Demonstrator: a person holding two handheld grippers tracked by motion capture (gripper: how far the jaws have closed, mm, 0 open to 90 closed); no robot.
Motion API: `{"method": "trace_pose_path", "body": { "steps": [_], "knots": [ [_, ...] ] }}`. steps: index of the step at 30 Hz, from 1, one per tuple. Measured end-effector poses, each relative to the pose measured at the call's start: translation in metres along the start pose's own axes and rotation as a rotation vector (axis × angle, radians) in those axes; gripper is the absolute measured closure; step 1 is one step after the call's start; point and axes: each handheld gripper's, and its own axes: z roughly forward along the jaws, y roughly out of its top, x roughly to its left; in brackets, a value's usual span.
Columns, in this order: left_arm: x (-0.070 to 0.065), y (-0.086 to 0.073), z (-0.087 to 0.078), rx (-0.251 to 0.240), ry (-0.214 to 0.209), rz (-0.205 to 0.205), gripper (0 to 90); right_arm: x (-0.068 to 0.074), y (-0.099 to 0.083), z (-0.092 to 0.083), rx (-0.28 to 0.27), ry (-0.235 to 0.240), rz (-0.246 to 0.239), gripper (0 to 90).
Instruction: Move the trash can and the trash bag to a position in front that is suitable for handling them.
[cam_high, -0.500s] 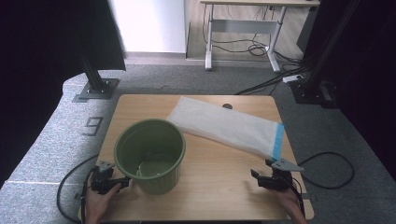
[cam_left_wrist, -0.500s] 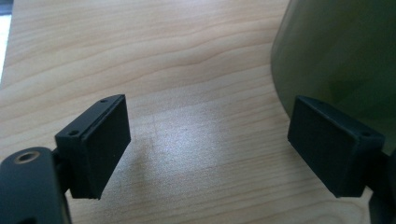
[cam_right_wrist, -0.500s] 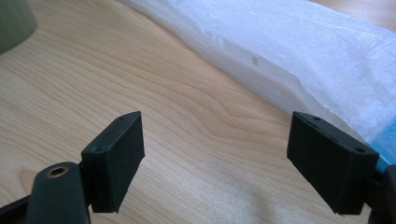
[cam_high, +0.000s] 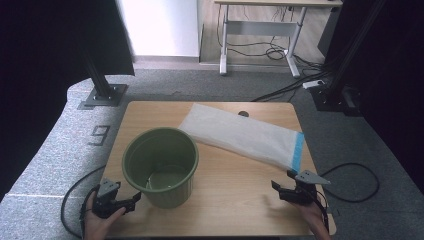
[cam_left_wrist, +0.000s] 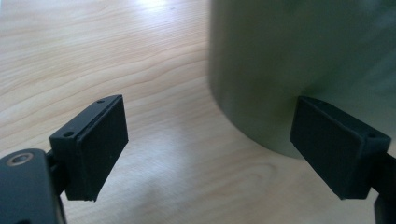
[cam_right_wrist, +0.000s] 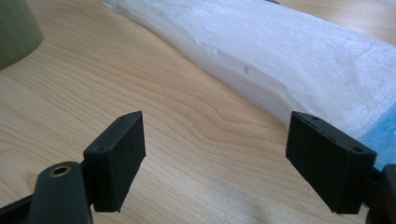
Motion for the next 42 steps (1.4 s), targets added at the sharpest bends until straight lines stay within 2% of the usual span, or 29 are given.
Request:
{"method": "trace_pose_path", "body": {
  "steps": [2, 3, 5, 6, 7, 8, 11, 12, 13, 14, 20, 22, 25, 34, 42],
  "knots": [
    [-0.003, -0.001, -0.002, -0.005, -0.016, 0.011, 11.4, -0.001, 0.000, 0.000, 0.000, 0.003, -0.004, 19.2],
    [-0.010, -0.003, -0.004, -0.020, -0.051, 0.024, 11.4, -0.002, 0.001, 0.002, -0.001, 0.009, -0.012, 19.2],
    [-0.018, -0.002, -0.004, -0.029, -0.074, 0.049, 12.5, -0.003, 0.001, 0.002, -0.002, 0.015, -0.009, 19.2],
    [-0.022, -0.001, -0.004, -0.028, -0.080, 0.069, 12.6, -0.003, 0.002, 0.002, -0.004, 0.016, -0.005, 19.3],
    [-0.022, -0.001, -0.004, -0.028, -0.080, 0.069, 12.5, -0.003, 0.002, 0.002, -0.004, 0.016, -0.005, 19.3],
    [-0.029, 0.002, -0.003, -0.025, -0.088, 0.112, 12.5, -0.003, 0.002, 0.002, -0.006, 0.015, -0.001, 19.4],
    [-0.037, 0.007, -0.003, -0.046, -0.138, 0.144, 12.5, -0.002, 0.001, 0.002, -0.006, 0.018, -0.001, 20.1],
    [-0.037, 0.007, -0.003, -0.046, -0.138, 0.144, 12.8, -0.002, 0.001, 0.002, -0.006, 0.018, -0.001, 20.1],
    [-0.040, 0.009, -0.003, -0.049, -0.151, 0.159, 12.7, -0.001, 0.001, 0.003, 0.000, 0.018, -0.006, 20.2],
    [-0.044, 0.013, -0.001, -0.041, -0.146, 0.182, 11.4, 0.000, 0.001, 0.004, 0.002, 0.016, -0.009, 20.2],
    [-0.047, 0.023, 0.006, -0.061, -0.175, 0.192, 13.3, 0.002, -0.001, 0.005, 0.009, 0.021, -0.010, 20.2],
    [-0.049, 0.028, 0.009, -0.059, -0.171, 0.206, 13.4, 0.002, -0.002, 0.005, 0.000, 0.040, -0.015, 20.2],
    [-0.051, 0.039, 0.016, -0.069, -0.191, 0.217, 13.6, 0.002, -0.002, 0.006, -0.008, 0.051, -0.010, 20.2],
    [-0.064, 0.060, 0.040, -0.061, -0.211, 0.272, 14.4, -0.001, -0.004, 0.003, -0.007, 0.035, -0.007, 20.4],
    [-0.074, 0.076, 0.059, -0.055, -0.213, 0.287, 14.2, 0.001, -0.005, 0.006, 0.009, 0.033, -0.011, 20.4]
  ]
}}
